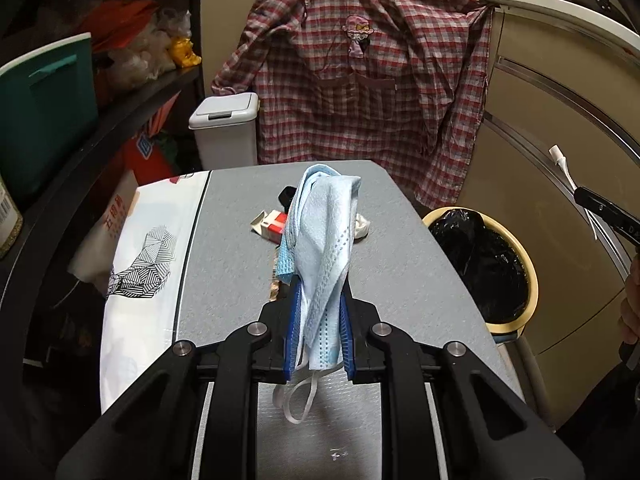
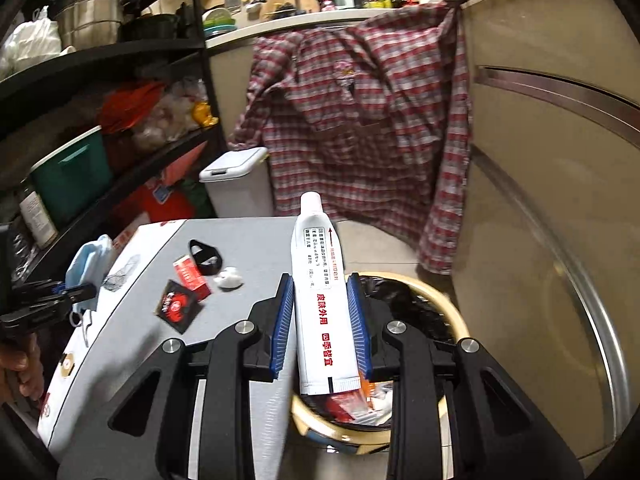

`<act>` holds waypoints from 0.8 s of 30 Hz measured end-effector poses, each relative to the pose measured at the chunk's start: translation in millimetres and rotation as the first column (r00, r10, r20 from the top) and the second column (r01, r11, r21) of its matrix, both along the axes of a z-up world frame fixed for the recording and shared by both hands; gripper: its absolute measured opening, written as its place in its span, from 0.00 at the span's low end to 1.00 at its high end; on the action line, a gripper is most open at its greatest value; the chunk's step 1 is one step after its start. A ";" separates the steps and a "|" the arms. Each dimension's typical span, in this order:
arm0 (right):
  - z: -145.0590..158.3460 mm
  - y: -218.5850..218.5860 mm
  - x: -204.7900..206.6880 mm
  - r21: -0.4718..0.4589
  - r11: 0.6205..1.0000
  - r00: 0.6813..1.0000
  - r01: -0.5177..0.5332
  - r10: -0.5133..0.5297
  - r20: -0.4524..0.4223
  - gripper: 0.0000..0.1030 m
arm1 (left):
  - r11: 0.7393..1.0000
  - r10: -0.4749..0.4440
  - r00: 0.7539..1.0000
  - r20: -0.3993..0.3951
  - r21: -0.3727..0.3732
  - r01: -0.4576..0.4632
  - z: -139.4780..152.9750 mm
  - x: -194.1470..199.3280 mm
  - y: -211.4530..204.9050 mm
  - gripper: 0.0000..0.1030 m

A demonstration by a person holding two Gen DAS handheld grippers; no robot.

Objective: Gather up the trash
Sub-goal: 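Lift the mask and tube and carry both over the bin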

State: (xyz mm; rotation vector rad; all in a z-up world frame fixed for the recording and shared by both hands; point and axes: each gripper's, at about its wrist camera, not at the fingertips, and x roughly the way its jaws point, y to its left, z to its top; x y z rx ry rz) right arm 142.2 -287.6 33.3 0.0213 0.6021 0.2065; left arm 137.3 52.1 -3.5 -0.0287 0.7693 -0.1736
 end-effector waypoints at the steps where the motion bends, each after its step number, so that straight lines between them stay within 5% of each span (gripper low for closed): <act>1: 0.2 -2.6 0.6 0.005 1.000 1.000 0.002 -0.002 -0.001 0.27 | 1.000 -0.002 1.000 0.002 0.002 0.002 -0.1 -0.1 -1.5 0.17; 24: 3.1 -66.8 15.9 0.064 0.990 0.992 0.127 -0.126 -0.013 0.27 | 0.995 -0.084 0.996 0.033 -0.050 0.086 18.3 14.3 -83.4 0.17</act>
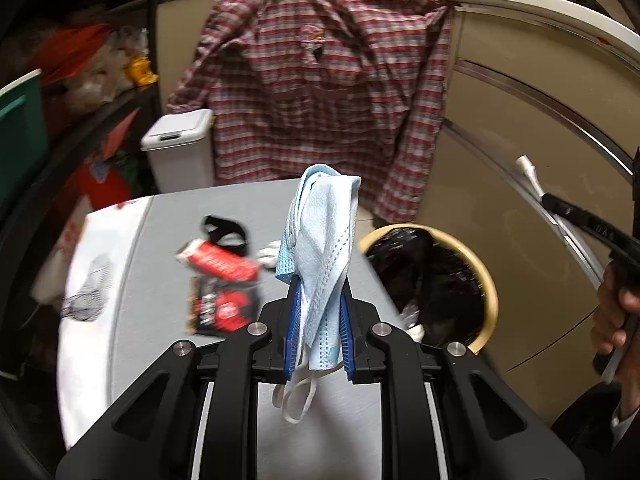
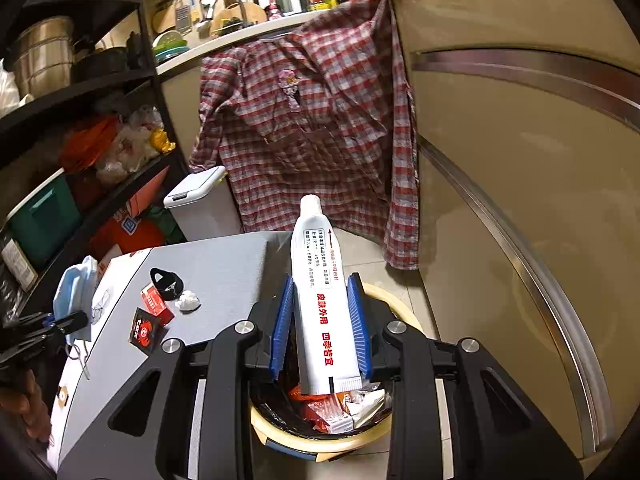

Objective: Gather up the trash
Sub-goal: 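Lift the mask and tube and carry both over the bin, then open the right tool and the left tool to drop the tube and mask into the bin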

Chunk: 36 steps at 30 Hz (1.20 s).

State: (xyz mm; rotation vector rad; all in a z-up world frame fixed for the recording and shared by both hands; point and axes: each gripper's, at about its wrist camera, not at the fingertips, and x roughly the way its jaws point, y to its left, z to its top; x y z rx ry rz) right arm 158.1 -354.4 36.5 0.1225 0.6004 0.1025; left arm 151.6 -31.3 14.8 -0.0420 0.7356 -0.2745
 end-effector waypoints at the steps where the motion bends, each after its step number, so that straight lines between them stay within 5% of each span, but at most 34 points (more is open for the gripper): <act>1: -0.2 -2.7 1.0 0.004 1.000 1.000 0.003 -0.003 0.000 0.27 | 1.000 -0.012 1.000 0.004 -0.003 0.012 0.9 3.5 -10.5 0.17; 13: -6.5 -9.6 14.8 -0.007 1.000 1.000 0.026 -0.026 -0.008 0.27 | 0.992 -0.126 0.992 0.005 -0.030 0.126 -0.7 37.0 -103.2 0.17; 15: -7.7 -10.0 18.0 -0.013 1.000 1.000 0.026 -0.026 -0.010 0.16 | 0.990 -0.133 0.991 0.002 -0.035 0.133 -2.2 41.9 -111.2 0.17; 26: -14.8 -16.8 32.3 0.013 0.999 0.999 0.031 -0.030 -0.036 0.06 | 0.987 -0.158 0.987 -0.023 -0.037 0.157 -11.2 66.4 -138.6 0.17; 28: -15.4 -16.1 32.7 0.007 1.000 0.999 0.026 -0.025 -0.036 0.10 | 0.985 -0.170 0.985 -0.039 -0.042 0.169 -14.0 69.2 -143.9 0.24; 30: -16.3 -15.2 32.8 -0.007 0.999 0.999 0.034 -0.034 -0.036 0.18 | 0.985 -0.169 0.984 -0.061 -0.026 0.168 -16.9 71.1 -149.4 0.63; 33: -15.5 -16.6 32.2 0.002 0.999 0.998 0.045 -0.045 -0.032 0.32 | 0.987 -0.159 0.987 -0.040 -0.019 0.158 -15.0 69.0 -150.9 0.63; 36: -14.4 -19.1 30.5 0.009 0.998 0.998 0.059 -0.059 -0.026 0.34 | 0.989 -0.149 0.988 -0.038 -0.028 0.148 -14.1 68.2 -148.2 0.63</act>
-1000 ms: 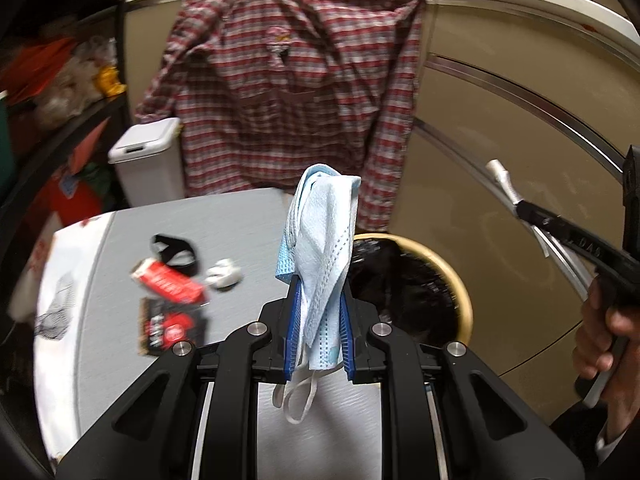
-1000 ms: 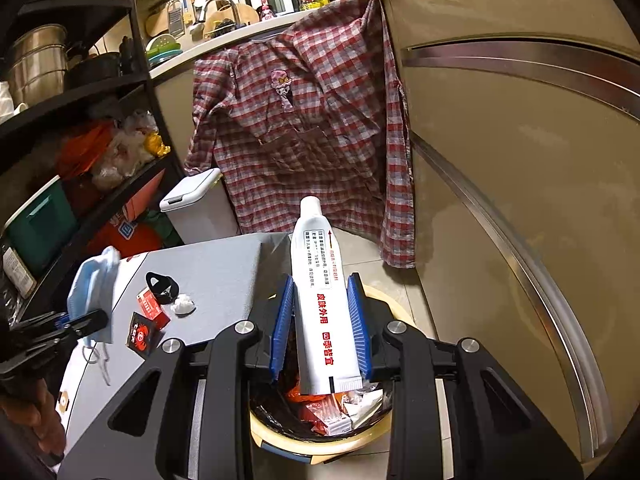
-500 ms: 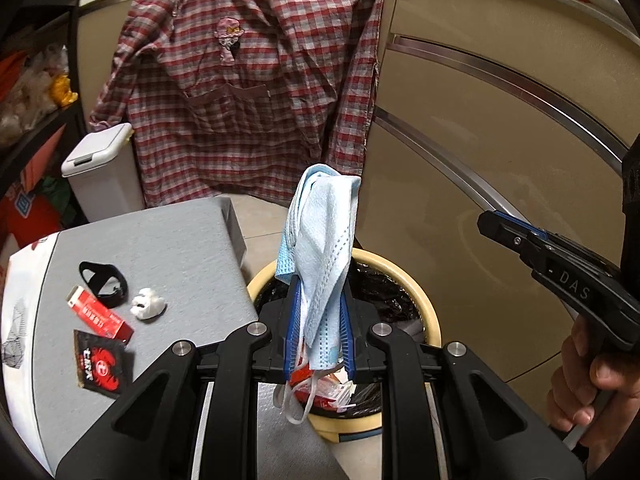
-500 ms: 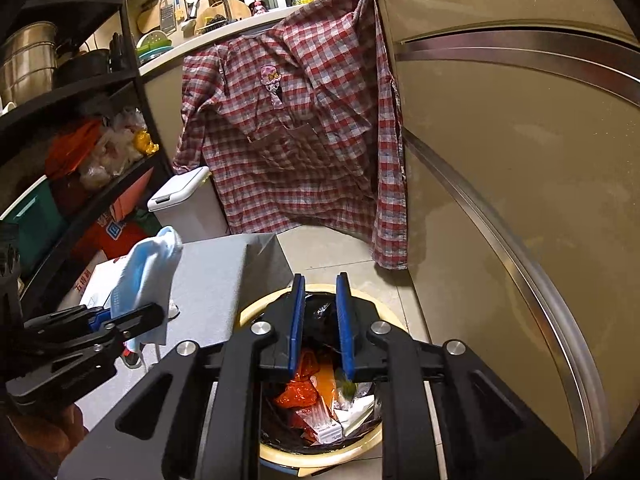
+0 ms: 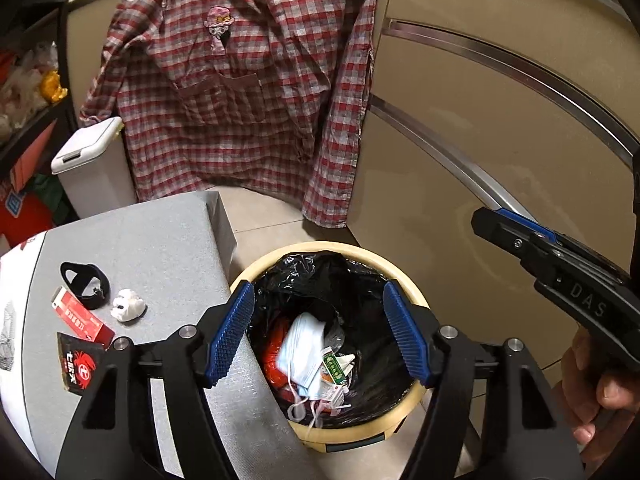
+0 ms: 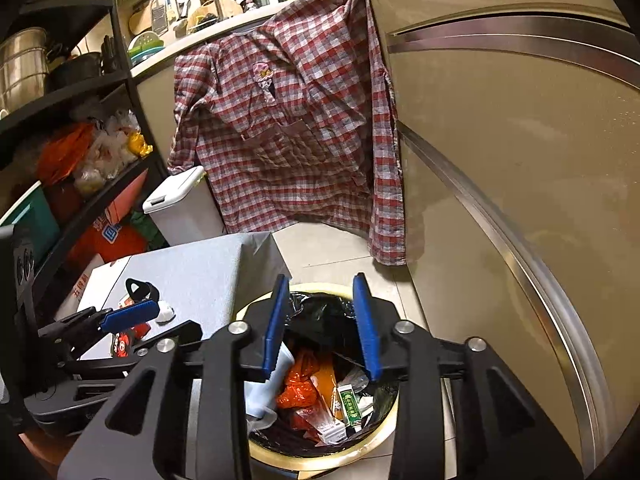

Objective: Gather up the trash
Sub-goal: 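Open the right tool and the left tool to drop the tube and mask into the bin, then move both open tools back over the table toward the remaining trash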

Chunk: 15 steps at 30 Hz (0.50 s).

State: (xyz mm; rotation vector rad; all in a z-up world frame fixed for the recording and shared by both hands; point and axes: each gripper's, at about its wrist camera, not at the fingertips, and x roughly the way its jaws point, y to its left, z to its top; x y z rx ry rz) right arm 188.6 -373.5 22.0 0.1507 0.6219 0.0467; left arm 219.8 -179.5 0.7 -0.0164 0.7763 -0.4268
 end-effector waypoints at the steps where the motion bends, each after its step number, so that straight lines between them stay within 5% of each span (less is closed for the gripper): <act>1: 0.1 -0.4 -0.7 0.003 1.000 1.000 0.002 -0.002 0.001 0.34 | 1.000 0.003 1.000 -0.001 -0.002 -0.003 0.0 -0.6 1.2 0.63; 15: 2.6 7.9 -7.3 -0.014 1.000 1.000 0.010 -0.010 0.027 0.34 | 0.998 0.065 0.995 0.071 0.006 -0.066 15.2 -27.8 47.3 0.50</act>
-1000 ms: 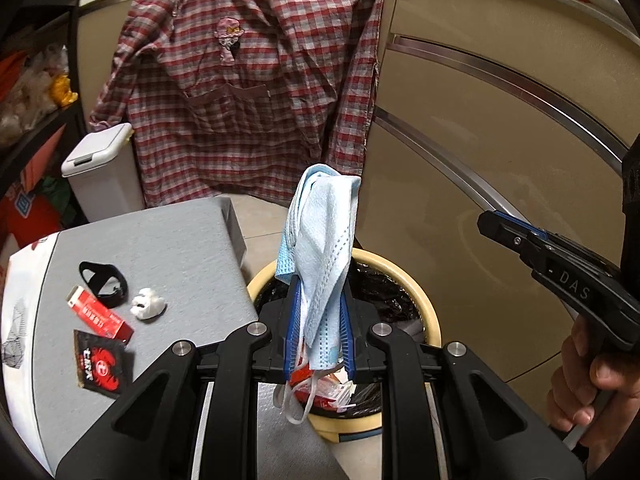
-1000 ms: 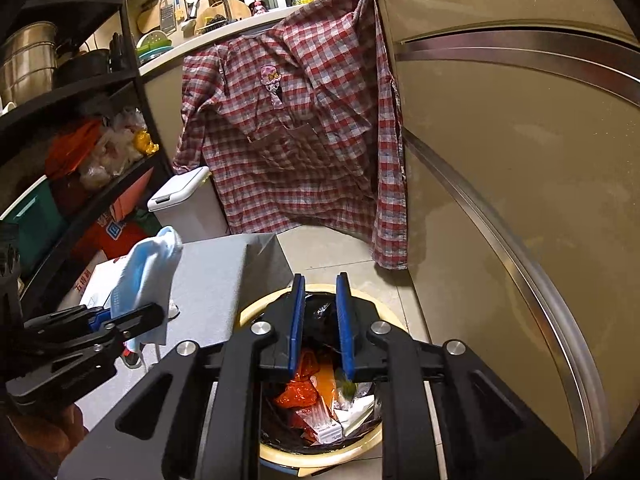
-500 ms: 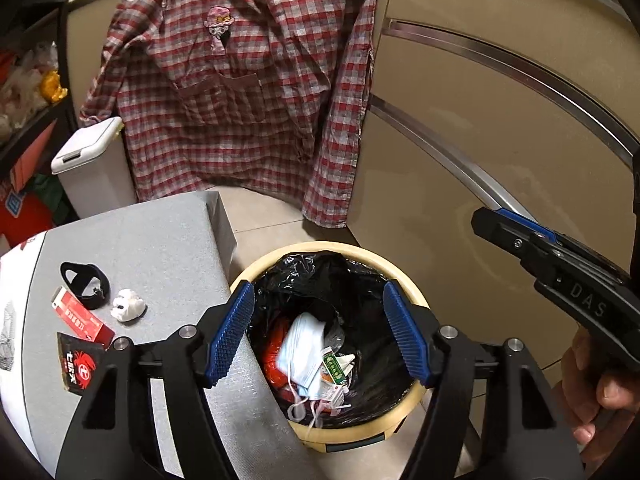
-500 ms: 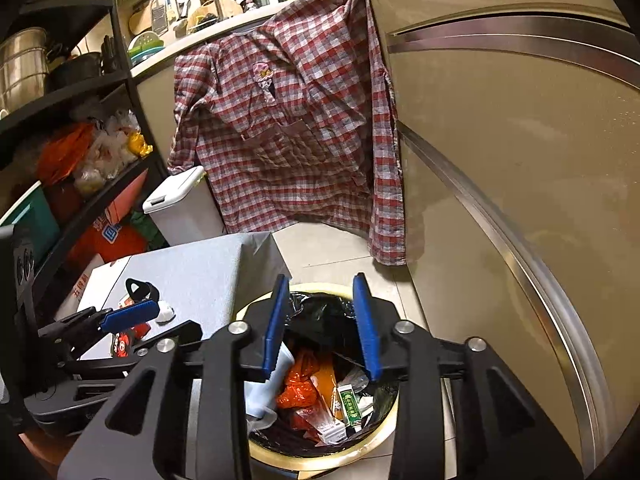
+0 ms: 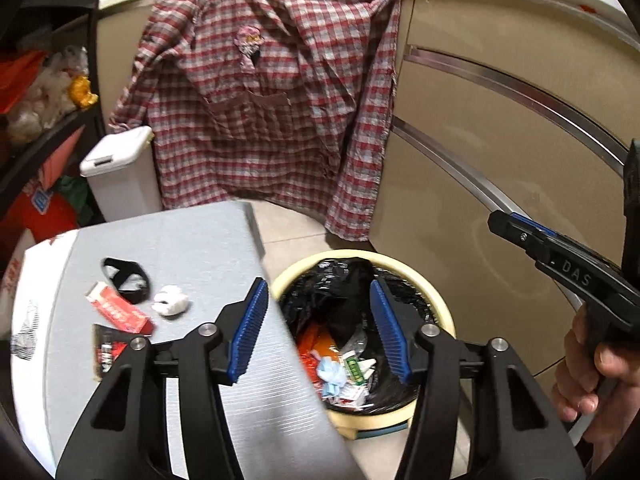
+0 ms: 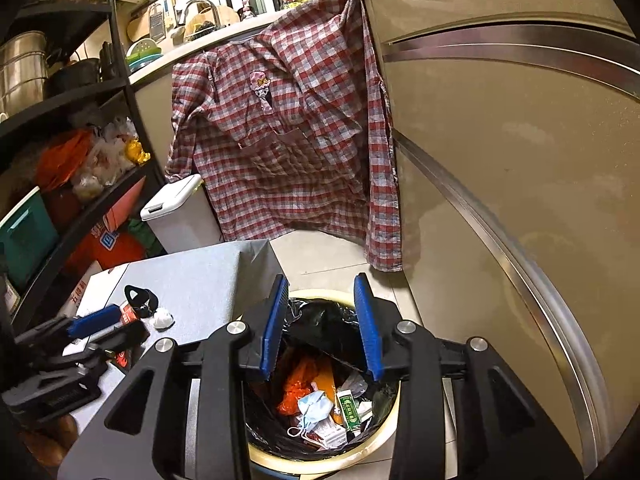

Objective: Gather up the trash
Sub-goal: 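Move both open tools back over the table toward the remaining trash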

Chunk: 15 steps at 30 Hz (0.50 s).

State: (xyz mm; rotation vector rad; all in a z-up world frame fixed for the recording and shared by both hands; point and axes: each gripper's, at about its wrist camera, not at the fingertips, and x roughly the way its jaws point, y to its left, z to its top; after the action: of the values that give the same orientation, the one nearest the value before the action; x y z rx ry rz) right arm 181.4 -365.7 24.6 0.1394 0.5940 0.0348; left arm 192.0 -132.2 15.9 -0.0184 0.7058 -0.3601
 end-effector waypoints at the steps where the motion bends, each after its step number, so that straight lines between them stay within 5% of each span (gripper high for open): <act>1: 0.3 2.5 -1.3 -0.004 1.000 1.000 -0.004 0.004 0.002 0.34 | 1.000 0.002 1.000 0.005 0.004 -0.002 2.2 -3.3 7.0 0.50; 11: 3.2 27.8 -10.1 -0.037 0.998 0.998 -0.060 0.060 0.008 0.34 | 0.995 0.074 0.995 0.067 0.069 -0.079 31.3 -32.7 120.0 0.43; 15: 1.7 40.7 -12.7 -0.024 0.995 0.995 -0.102 0.102 0.001 0.16 | 0.986 0.133 0.988 0.073 0.087 -0.139 25.7 -33.6 166.2 0.37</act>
State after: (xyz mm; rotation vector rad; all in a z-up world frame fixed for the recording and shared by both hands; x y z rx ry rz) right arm 168.6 -324.9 26.3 0.0858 0.5985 0.1267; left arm 158.4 34.0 41.6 0.0323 0.6505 -0.1959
